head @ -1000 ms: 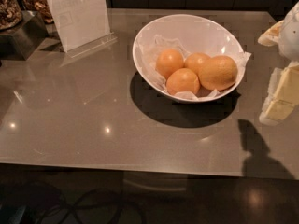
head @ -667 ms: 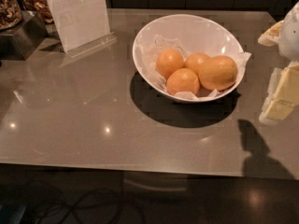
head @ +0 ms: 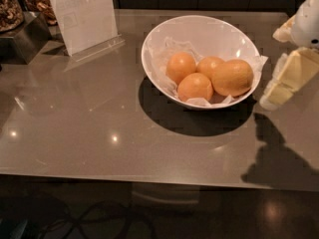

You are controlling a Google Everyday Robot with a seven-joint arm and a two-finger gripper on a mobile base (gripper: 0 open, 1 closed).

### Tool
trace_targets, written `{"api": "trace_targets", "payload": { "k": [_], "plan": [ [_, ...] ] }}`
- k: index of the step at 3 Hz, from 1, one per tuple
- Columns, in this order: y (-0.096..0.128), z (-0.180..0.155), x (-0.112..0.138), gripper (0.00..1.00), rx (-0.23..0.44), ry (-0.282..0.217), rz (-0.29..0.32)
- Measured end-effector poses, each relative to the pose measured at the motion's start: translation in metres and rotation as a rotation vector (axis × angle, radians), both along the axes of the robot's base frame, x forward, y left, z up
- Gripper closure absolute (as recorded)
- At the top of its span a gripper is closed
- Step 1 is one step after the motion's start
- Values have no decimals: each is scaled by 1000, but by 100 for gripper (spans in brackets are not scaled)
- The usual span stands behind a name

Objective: Pick orange from white bowl

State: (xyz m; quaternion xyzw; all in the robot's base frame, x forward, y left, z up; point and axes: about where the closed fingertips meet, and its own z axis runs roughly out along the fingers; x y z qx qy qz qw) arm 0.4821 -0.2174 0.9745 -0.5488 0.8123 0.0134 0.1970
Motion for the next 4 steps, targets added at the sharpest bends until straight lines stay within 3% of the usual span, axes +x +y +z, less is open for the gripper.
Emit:
{"api": "trace_targets", "payload": {
  "k": [1, 2, 3, 4],
  "plan": [
    [0, -5, 34, 0, 111, 12, -55],
    [4, -12, 56, 0, 166, 47, -68],
    [4, -12, 58, 0, 171, 39, -70],
    [20, -29, 64, 0, 201, 78, -35]
  ]
}}
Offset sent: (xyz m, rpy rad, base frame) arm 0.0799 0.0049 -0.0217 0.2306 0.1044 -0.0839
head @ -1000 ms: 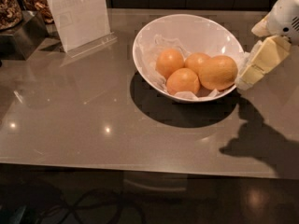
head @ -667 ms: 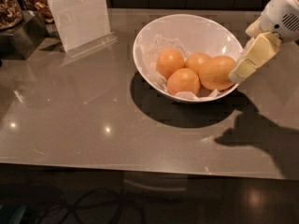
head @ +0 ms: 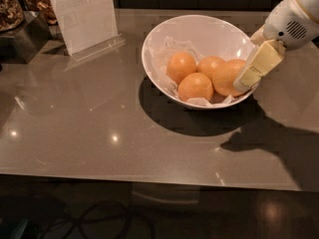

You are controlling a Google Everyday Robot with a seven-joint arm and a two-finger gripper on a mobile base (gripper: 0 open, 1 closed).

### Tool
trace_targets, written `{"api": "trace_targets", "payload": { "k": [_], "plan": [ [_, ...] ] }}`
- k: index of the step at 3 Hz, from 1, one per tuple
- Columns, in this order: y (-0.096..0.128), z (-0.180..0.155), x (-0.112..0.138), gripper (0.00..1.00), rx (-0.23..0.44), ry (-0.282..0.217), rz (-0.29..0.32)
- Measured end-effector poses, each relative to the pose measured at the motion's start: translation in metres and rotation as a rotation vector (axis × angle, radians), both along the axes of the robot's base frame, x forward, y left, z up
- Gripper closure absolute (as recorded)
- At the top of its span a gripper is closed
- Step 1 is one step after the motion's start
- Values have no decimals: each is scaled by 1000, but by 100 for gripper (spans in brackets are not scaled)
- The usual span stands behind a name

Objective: Pick orange from white bowl

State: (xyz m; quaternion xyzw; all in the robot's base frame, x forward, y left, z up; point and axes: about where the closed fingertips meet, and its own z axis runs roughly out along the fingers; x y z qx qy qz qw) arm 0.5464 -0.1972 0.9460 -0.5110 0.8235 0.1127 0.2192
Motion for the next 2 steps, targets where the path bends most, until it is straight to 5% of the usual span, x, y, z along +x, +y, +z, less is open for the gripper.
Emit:
{"api": "trace_targets", "payload": {
  "k": [2],
  "plan": [
    [28, -28, 9, 4, 23, 71, 52]
  ]
}}
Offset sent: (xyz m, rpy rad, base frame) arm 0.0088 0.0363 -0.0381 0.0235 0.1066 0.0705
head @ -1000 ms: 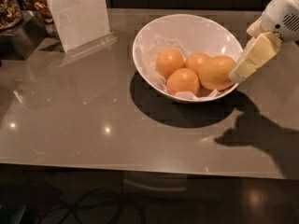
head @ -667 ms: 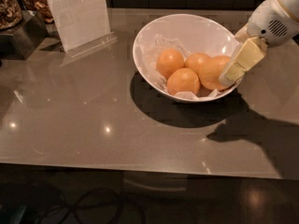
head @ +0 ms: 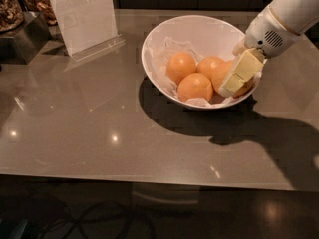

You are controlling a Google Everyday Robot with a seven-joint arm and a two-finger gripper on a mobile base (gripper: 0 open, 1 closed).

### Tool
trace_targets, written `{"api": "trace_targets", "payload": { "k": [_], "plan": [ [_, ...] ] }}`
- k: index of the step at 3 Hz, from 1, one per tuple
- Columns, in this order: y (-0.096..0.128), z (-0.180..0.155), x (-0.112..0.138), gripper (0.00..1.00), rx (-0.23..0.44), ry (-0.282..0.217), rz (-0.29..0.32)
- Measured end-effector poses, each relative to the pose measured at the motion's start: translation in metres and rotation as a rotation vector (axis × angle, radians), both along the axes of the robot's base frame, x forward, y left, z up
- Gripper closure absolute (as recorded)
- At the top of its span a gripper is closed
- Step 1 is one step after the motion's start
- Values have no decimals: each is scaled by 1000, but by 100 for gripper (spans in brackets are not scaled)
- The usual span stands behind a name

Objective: Pick orange from white bowl

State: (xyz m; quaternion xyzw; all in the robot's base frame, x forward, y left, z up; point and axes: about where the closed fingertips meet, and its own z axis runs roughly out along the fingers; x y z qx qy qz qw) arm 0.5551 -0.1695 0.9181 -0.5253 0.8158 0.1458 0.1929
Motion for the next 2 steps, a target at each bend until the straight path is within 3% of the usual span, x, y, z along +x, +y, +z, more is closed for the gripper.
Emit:
{"api": "trace_targets", "payload": {
  "k": [2],
  "plan": [
    [-12, -22, 5, 3, -10, 49, -48]
  ]
}}
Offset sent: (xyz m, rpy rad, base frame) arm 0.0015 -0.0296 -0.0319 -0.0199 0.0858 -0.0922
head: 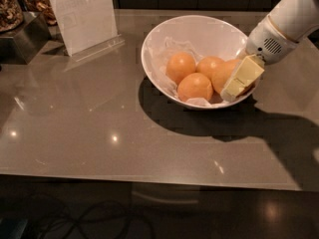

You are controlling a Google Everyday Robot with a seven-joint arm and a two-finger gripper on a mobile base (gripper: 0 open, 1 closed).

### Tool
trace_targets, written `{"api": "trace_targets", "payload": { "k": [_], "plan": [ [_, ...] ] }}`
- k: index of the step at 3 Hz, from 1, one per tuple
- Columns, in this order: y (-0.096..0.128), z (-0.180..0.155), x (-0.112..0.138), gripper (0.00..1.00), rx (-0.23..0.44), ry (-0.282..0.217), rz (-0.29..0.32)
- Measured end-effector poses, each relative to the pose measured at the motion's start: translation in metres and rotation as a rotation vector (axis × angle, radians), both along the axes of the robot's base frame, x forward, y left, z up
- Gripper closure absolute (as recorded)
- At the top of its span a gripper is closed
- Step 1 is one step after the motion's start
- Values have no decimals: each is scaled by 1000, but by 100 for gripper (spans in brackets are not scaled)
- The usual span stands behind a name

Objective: Pick orange from white bowl

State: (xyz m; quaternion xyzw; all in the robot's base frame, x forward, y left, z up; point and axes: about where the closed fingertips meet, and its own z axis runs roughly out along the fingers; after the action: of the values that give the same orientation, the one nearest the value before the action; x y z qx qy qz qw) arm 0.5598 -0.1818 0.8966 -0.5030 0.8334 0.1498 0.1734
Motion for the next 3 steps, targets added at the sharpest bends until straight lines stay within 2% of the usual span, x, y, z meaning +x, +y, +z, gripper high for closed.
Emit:
{"api": "trace_targets", "payload": {
  "k": [1, 2, 3],
  "plan": [
    [-8, -8, 2, 4, 1, 20, -29],
    [-11, -14, 4, 23, 3, 38, -34],
    [-12, -15, 4, 46, 5, 42, -37]
  ]
}}
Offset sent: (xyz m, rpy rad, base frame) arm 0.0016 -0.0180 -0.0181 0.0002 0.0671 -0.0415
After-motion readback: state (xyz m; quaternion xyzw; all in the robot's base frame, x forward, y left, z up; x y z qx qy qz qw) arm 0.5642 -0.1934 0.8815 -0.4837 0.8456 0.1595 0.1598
